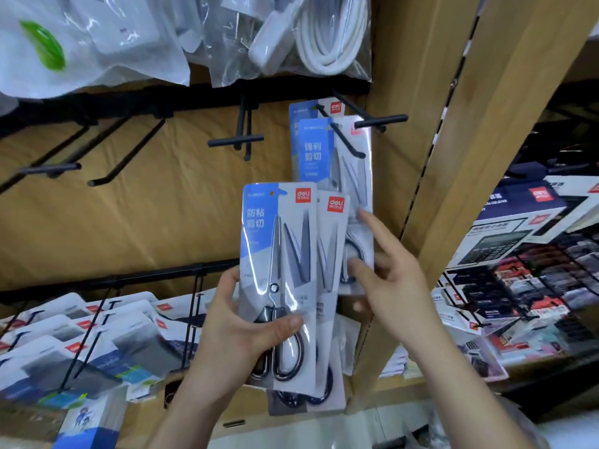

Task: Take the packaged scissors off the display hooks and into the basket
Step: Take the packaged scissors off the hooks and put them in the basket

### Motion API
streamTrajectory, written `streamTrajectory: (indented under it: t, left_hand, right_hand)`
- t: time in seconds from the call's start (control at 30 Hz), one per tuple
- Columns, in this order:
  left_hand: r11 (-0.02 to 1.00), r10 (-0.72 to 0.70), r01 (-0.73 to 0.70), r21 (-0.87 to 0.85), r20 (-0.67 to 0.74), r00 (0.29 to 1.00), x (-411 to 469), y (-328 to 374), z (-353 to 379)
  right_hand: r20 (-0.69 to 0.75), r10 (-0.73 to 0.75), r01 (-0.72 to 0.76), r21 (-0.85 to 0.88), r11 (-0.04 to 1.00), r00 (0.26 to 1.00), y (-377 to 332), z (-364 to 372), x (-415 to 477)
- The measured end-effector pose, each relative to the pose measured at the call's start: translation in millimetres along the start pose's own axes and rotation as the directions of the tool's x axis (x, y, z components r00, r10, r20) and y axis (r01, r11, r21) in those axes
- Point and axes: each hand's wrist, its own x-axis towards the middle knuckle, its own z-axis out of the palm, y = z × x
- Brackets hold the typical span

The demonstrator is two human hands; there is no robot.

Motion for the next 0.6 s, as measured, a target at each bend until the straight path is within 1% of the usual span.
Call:
streamTrajectory:
  t: [0.07,0.17,0.23,0.3,0.37,0.4,0.43,0.47,0.5,0.53,0.57,0.6]
  left_hand:
    - [1.000,-0.003,0.003,0.000,-0.011,1.000,-1.1,-2.0,-2.6]
    - [1.000,0.000,0.000,-0.009,-0.034,0.999,-2.0,-2.5,-7.1]
    - [1.000,0.003,-0.003,-0.018,-0.039,0.999,-1.0,-2.0,-8.7]
    - [1.000,-0.003,0.002,-0.021,-0.037,0.999,0.6,-0.5,-7.4]
    - [1.000,-0.013,0.012,-0.015,-0.038,0.999,2.8,-0.6,-4.9]
    - [1.000,-0.015,0.015,-0.015,-0.043,0.999,4.2,-0.9,-3.2]
    - [1.000,-0.015,0.014,-0.020,-0.051,0.999,5.9,-1.1,-1.0]
    - [1.000,-0.013,0.012,-0.028,-0.058,0.998,7.6,-1.1,1.8]
    - [0.999,-0.012,0.009,-0.044,-0.069,0.998,9.7,-1.8,5.4]
    - [0.998,-0.010,0.005,-0.064,-0.080,0.997,11.5,-2.3,9.4]
    - [0.997,-0.011,0.004,-0.083,-0.089,0.996,13.3,-3.5,13.7]
    - [0.995,-0.011,0.002,-0.100,-0.091,0.996,14.5,-4.5,18.4]
  right_hand:
    - [-0.087,-0.087,0.075,-0.131,0.989,0.992,5.0,8.9,19.6]
    - [-0.143,-0.116,0.087,-0.192,0.978,0.983,3.8,20.8,46.0]
    - [-0.125,-0.094,0.068,-0.196,0.978,0.988,7.9,25.4,62.7]
    - [-0.052,-0.042,0.031,-0.201,0.979,0.998,10.9,28.3,74.7]
    - [-0.002,0.013,-0.013,-0.272,0.962,1.000,11.5,27.3,73.1]
    - [-0.009,0.023,-0.025,-0.288,0.957,1.000,9.1,23.1,65.5]
    - [-0.031,0.038,-0.045,-0.263,0.964,0.999,9.0,17.1,54.5]
    - [-0.032,0.079,-0.083,-0.199,0.976,0.996,5.4,12.0,39.6]
    - [0.030,0.135,-0.132,-0.098,0.986,0.990,2.9,7.8,22.8]
    - [0.147,0.181,-0.186,0.023,0.982,0.972,1.6,7.4,6.9]
    - [0.269,0.176,-0.217,0.131,0.967,0.947,3.1,10.5,-7.2]
    - [0.329,0.135,-0.211,0.208,0.955,0.935,6.5,15.0,-17.5]
